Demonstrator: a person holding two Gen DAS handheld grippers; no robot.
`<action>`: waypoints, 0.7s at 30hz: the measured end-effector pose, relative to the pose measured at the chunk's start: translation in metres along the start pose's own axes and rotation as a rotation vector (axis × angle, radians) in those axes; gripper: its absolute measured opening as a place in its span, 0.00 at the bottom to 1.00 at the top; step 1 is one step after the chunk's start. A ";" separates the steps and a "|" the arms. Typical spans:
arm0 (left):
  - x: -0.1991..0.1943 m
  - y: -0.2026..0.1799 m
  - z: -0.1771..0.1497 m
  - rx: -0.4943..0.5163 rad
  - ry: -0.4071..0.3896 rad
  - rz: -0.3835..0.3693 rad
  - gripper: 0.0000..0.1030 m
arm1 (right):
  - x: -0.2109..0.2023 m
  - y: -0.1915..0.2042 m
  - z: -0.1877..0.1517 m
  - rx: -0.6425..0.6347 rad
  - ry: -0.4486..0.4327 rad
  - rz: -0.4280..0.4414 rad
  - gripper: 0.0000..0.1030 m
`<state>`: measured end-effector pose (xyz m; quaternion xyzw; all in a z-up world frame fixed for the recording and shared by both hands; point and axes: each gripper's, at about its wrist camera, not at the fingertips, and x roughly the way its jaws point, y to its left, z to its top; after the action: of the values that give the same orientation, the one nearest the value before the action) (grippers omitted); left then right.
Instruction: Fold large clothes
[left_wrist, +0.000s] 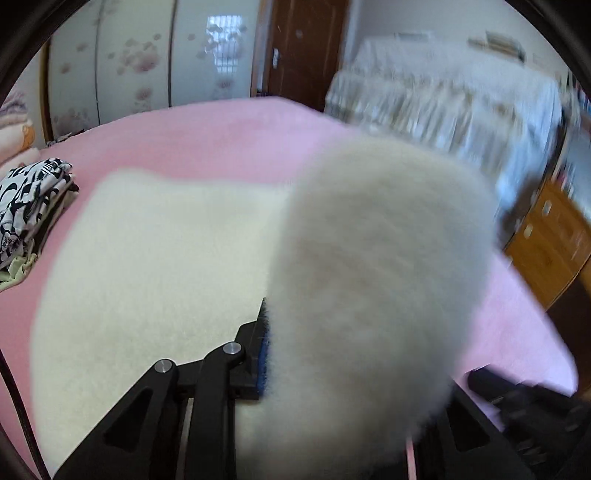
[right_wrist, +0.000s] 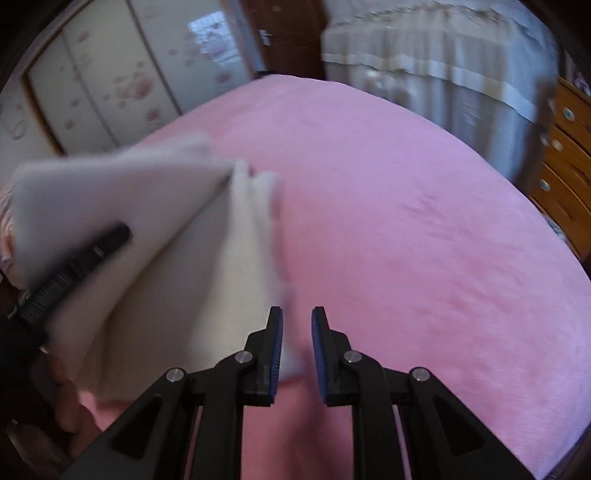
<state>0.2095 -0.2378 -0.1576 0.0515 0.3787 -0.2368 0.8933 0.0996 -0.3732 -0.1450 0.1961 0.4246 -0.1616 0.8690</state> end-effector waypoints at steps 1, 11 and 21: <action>0.000 -0.005 -0.005 0.022 -0.017 0.018 0.24 | 0.002 -0.011 -0.004 0.011 0.016 -0.024 0.16; -0.068 0.010 0.028 0.036 0.049 -0.157 0.79 | -0.004 -0.011 0.014 -0.004 0.052 0.062 0.26; -0.121 0.134 0.030 -0.211 0.045 -0.021 0.86 | -0.046 0.041 0.062 -0.108 0.014 0.277 0.53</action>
<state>0.2185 -0.0813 -0.0631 -0.0416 0.4221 -0.2035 0.8824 0.1325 -0.3624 -0.0647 0.2071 0.4077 -0.0158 0.8892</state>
